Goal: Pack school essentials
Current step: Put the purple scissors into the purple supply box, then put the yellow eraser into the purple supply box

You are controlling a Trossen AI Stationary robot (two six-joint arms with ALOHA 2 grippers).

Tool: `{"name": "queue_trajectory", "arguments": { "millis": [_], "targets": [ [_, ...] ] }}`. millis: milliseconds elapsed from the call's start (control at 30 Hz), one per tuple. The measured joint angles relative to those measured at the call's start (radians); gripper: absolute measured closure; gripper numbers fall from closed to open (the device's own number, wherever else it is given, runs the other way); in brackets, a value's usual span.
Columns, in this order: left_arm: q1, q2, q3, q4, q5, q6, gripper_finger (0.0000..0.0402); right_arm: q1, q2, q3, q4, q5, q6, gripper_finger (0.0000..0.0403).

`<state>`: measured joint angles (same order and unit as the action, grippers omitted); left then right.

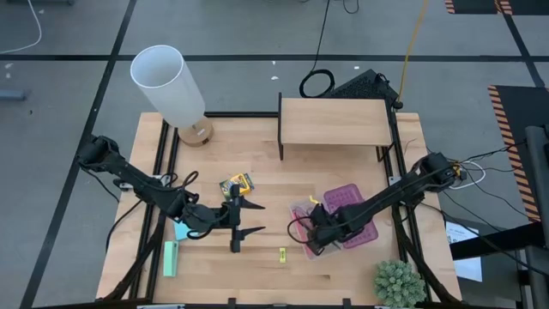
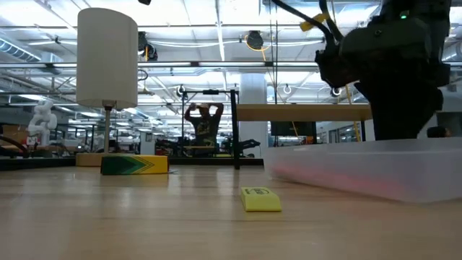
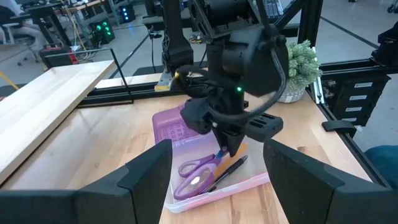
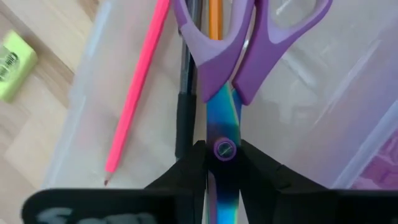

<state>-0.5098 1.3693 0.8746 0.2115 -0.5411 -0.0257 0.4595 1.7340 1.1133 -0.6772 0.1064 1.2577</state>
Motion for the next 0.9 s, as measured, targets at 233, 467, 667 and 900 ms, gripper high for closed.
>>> {"name": "queue_trajectory", "arguments": {
  "millis": [233,467,667,900],
  "targets": [
    [0.0,0.0,0.0,0.0,0.0,0.002,0.0144,0.0,-0.064,0.002,-0.021,0.074,0.013,0.0343],
    [0.0,0.0,0.0,0.0,0.0,0.003,0.0144,0.0,-0.046,0.0,-0.028,0.09,0.036,0.0328],
    [0.0,0.0,0.0,0.0,0.0,0.003,0.0144,0.003,-0.045,-0.044,0.014,0.046,0.06,0.032],
    [0.0,0.0,0.0,-0.001,0.0,0.003,0.0144,0.007,-0.045,-0.074,0.015,0.029,0.079,0.0273]
  ]
}}
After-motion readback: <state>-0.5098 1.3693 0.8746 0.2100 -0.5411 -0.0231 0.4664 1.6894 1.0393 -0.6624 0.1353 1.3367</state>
